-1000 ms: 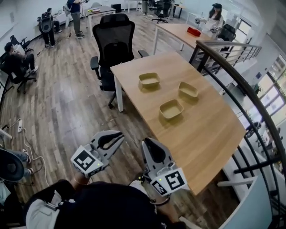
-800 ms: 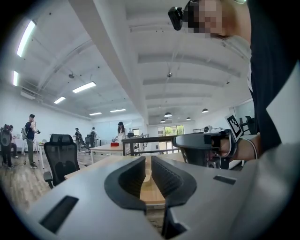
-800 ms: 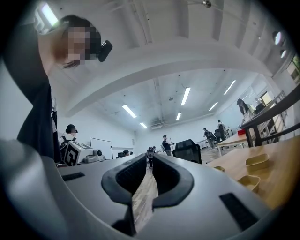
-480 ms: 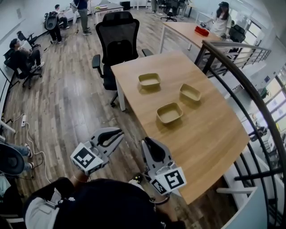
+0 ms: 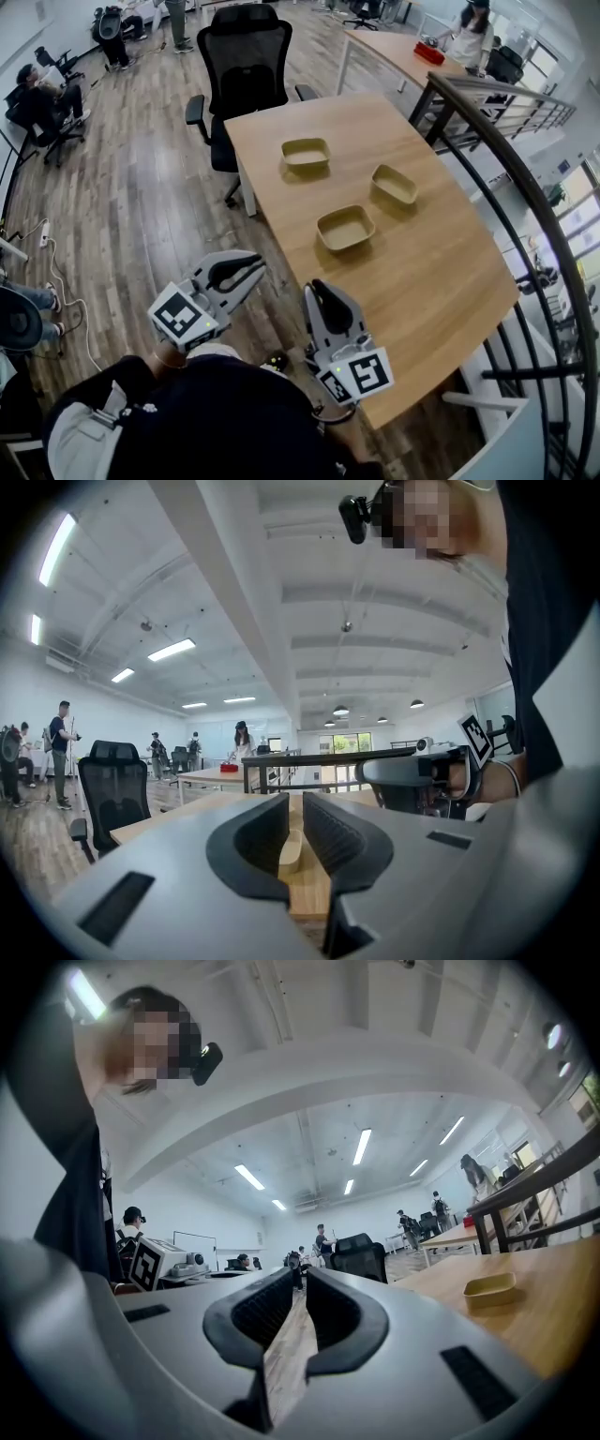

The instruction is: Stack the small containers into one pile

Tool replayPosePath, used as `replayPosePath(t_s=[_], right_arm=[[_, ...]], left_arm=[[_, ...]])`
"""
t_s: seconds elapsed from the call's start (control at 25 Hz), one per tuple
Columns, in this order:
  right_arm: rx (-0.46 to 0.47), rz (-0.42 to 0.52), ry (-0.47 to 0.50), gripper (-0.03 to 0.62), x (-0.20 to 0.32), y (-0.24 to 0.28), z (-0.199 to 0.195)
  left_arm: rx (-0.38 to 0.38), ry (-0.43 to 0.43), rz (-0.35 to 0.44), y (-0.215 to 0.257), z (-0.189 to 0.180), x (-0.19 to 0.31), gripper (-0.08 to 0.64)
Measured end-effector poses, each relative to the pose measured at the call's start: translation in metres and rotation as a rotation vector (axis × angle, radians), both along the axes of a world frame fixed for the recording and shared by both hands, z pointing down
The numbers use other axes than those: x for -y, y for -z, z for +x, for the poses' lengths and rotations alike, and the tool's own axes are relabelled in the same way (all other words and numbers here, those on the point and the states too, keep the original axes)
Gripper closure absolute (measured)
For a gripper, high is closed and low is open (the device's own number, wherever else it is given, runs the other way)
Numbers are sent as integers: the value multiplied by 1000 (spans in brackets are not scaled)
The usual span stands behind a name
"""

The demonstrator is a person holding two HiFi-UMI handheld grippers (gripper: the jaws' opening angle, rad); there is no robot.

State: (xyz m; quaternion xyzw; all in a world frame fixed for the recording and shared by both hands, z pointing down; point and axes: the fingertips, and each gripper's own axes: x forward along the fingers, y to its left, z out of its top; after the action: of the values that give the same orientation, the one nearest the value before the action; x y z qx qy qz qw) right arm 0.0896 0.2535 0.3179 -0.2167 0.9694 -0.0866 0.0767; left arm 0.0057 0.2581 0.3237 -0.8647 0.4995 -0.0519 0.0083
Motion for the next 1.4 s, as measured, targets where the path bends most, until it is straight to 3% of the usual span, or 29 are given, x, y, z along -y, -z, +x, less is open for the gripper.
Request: replayPosePath(t_s=[0.28, 0.52, 0.64, 0.84, 1.12, 1.4], right_arm=[[-10, -4, 23, 558, 15, -9, -7], [-56, 22, 43, 558, 39, -9, -32], [-71, 20, -6, 558, 65, -11, -33], [-81, 32, -74, 558, 121, -7, -50], [-94, 22, -120, 558, 193, -7, -101], [-124, -4, -172, 558, 255, -11, -148]], left_arm=[[51, 19, 4, -7, -4, 8, 526], [-67, 49, -44, -17, -40, 36, 526], [-97, 38, -47, -21, -54, 67, 526], [-74, -19, -9, -16, -76, 133, 526], [-17, -44, -39, -15, -124, 216, 526], [16, -122, -9, -17, -163, 284, 525]])
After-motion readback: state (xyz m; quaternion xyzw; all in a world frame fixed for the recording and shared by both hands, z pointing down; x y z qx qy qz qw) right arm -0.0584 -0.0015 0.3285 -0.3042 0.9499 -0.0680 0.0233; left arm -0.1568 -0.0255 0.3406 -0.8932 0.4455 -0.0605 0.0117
